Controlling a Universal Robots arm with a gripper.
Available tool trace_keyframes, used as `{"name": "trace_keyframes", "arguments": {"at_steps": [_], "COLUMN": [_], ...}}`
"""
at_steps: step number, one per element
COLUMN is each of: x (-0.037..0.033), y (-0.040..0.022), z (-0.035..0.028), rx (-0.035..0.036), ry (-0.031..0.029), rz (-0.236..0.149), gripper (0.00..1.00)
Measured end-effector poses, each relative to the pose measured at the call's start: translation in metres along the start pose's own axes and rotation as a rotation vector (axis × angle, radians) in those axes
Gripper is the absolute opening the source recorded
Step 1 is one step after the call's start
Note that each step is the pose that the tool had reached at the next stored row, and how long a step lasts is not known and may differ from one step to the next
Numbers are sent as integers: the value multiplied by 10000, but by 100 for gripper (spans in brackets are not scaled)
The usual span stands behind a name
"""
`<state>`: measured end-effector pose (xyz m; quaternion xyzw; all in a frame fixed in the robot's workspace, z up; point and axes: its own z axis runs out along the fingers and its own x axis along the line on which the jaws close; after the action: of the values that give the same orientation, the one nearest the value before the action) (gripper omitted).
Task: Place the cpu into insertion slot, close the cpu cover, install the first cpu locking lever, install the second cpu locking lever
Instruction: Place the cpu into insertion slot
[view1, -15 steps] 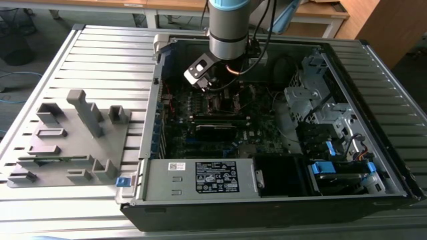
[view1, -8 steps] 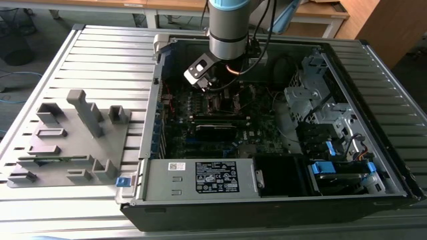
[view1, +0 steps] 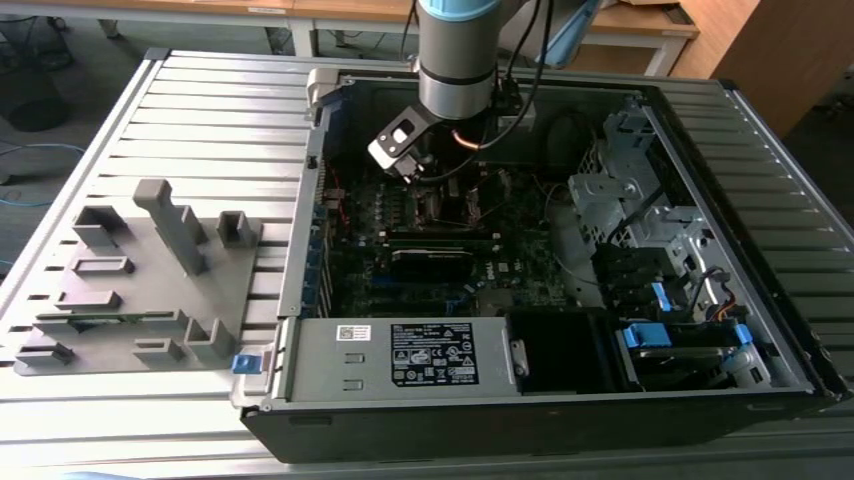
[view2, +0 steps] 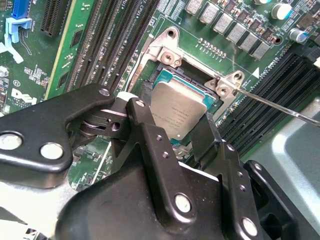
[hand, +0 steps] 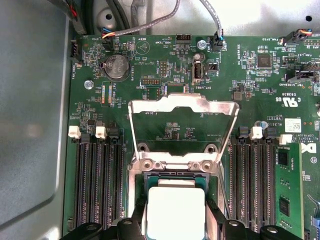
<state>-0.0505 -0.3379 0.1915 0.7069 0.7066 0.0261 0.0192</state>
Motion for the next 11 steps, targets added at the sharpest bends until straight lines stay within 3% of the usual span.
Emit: {"name": "trace_keyframes", "arguments": {"at_steps": [11], "x": [0], "y": [1], "z": [2], "rx": [0], "ry": [0], "rz": [-2], "gripper": [55]}}
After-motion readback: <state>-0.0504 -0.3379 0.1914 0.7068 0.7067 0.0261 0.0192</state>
